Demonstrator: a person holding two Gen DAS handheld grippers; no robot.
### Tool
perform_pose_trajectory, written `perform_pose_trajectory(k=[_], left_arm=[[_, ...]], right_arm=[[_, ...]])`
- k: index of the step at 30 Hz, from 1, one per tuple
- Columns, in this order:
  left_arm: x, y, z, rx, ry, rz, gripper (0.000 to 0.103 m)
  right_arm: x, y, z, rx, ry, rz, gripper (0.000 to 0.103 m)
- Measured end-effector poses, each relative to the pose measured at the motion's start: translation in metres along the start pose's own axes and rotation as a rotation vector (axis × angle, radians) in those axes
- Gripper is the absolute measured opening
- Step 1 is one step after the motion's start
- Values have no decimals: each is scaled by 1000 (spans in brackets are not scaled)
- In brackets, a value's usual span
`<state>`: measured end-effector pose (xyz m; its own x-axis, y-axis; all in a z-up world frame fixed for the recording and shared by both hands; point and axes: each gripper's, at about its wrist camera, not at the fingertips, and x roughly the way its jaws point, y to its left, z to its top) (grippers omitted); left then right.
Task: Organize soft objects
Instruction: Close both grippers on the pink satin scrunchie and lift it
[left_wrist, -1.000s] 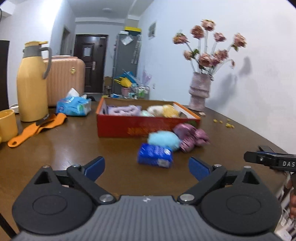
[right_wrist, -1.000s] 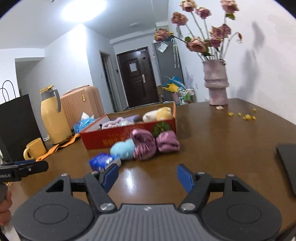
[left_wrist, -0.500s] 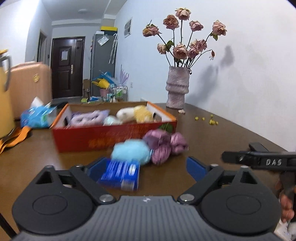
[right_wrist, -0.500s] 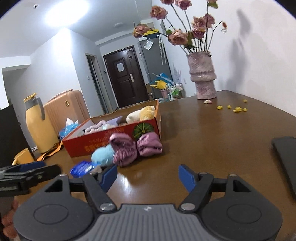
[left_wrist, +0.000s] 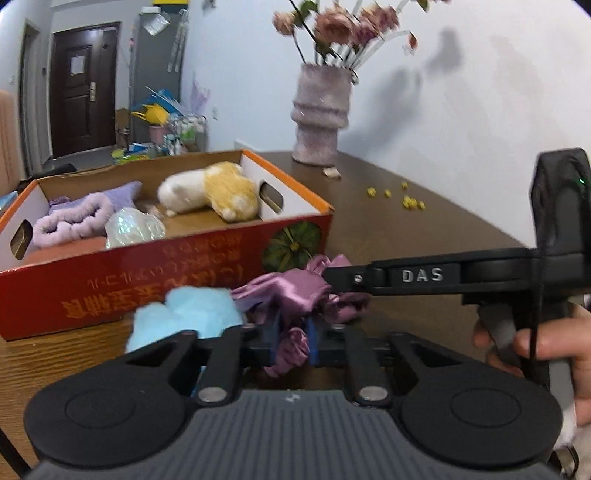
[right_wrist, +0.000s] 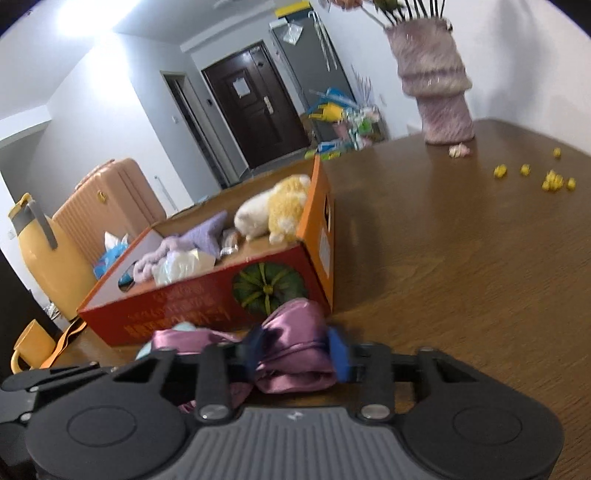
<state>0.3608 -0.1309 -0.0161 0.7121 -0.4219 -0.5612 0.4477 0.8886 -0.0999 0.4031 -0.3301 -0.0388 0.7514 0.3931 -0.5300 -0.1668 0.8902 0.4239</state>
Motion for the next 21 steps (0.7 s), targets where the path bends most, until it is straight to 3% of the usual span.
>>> perform_pose_trajectory(k=[3,10,11,12,14,16,18,21], left_arm=[[-19,-5,-6,-11,1,-46,11],[-75,-6,-52,-136,34,-192,15],[-82,-7,-59,-137,35,-214,23],[-89,-9,-65,-134,28,-222,43],[-97,-13,-71,-136,16,-215,71],[-97,-18,-74,-123,28,-198,66],[-89,-21,-75,-121,65,-168,49],[-83,-20,-79,-135,101,-153,32]], right_arm=[[-16,0,-12,-10,-7,30,25],[-89,16,-70,-24,-16,53,20],[-97,17,-77,-27,-12,53,20],[-105,19,-83,-20,-8,53,20],[-117,22,-90,-19,-9,50,20],[-121,24,-95,-20,-9,51,20],[-122,25,-98,-18,-9,47,20],[-124,26,-100,-17,-17,39,19]])
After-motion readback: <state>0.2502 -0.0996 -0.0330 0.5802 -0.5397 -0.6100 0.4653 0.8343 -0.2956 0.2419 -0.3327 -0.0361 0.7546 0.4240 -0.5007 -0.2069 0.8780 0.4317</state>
